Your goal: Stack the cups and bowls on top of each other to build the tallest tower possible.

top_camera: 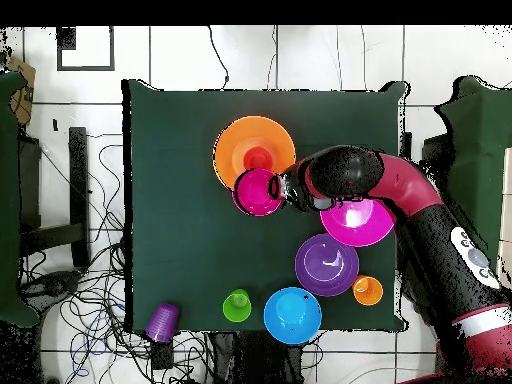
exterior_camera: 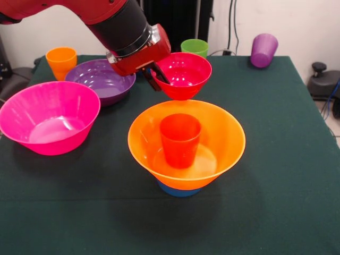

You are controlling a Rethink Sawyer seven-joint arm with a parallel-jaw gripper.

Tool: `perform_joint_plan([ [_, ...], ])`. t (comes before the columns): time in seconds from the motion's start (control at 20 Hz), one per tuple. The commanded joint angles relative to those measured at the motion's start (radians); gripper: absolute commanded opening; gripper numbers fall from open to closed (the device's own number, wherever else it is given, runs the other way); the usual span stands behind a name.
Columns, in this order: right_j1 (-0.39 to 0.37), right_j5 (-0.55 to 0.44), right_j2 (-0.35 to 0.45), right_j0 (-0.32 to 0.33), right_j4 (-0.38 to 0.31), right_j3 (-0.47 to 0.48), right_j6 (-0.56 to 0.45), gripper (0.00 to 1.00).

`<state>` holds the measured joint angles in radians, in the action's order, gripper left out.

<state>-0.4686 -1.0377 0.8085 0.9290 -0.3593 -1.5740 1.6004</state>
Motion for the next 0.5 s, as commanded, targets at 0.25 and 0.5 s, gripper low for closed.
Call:
perform_joint_plan([
  [0.25, 0.056, -0.002, -0.018, -0.029, -0.021, 0.042, -0.112, 0.0],
  [0.5, 0.077, -0.05, -0.031, -0.067, -0.02, 0.126, -0.113, 0.0],
])
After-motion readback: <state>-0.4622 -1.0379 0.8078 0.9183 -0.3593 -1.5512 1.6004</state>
